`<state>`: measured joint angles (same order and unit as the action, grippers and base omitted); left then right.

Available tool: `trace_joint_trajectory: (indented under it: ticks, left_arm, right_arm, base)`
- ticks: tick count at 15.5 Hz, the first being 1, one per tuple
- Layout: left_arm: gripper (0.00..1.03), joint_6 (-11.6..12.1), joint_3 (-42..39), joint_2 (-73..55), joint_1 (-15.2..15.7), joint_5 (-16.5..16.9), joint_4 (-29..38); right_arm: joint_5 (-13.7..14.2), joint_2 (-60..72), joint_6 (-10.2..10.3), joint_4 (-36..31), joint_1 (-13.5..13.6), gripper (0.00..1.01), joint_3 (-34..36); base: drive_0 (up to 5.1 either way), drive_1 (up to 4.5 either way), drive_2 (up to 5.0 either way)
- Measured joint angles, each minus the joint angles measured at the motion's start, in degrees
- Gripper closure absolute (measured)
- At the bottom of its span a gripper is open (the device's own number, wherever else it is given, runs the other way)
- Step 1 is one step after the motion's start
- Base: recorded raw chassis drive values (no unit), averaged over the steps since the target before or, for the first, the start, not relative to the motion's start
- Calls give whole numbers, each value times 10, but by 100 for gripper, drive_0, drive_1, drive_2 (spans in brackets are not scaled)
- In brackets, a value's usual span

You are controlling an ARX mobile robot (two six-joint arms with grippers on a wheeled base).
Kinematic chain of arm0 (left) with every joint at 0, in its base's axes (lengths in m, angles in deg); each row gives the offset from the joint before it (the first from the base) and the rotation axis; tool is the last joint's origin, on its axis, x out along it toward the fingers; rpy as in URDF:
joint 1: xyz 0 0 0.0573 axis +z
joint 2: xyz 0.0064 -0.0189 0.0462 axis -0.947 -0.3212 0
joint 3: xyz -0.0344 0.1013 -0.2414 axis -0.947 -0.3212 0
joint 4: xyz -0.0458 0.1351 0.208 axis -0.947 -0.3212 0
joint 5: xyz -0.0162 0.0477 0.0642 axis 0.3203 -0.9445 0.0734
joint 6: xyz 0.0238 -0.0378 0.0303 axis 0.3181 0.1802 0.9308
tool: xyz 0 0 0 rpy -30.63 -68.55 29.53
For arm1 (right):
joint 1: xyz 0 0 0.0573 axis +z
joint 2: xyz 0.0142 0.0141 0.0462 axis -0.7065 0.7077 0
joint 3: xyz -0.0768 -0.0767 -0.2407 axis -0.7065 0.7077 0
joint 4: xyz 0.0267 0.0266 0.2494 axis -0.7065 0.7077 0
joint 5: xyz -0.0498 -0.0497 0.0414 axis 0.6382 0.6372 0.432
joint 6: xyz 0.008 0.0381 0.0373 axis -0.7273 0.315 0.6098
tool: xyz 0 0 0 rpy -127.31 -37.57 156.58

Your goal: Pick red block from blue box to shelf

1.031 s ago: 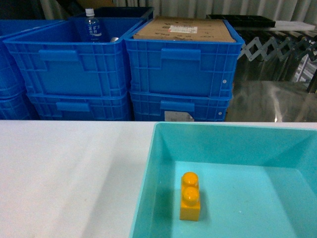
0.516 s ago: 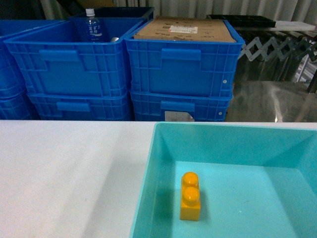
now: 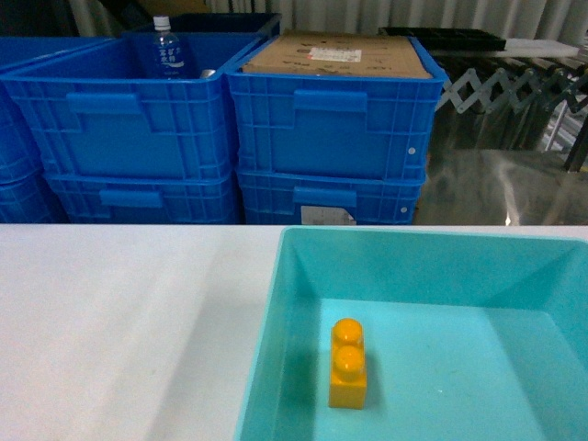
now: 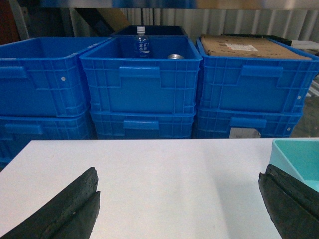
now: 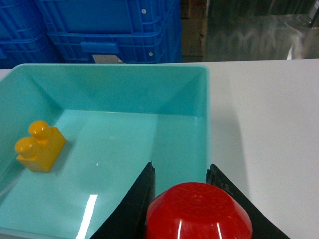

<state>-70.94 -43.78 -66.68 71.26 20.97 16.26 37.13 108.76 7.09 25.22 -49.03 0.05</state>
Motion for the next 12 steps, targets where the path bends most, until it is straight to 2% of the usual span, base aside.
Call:
trace_joint_trajectory:
  ticks: [12]
  left_arm:
    - [5, 0, 0, 0, 0, 0, 0]
  right_arm:
    - [0, 0, 2, 0, 0, 75, 0]
  base:
    - [0, 0, 0]
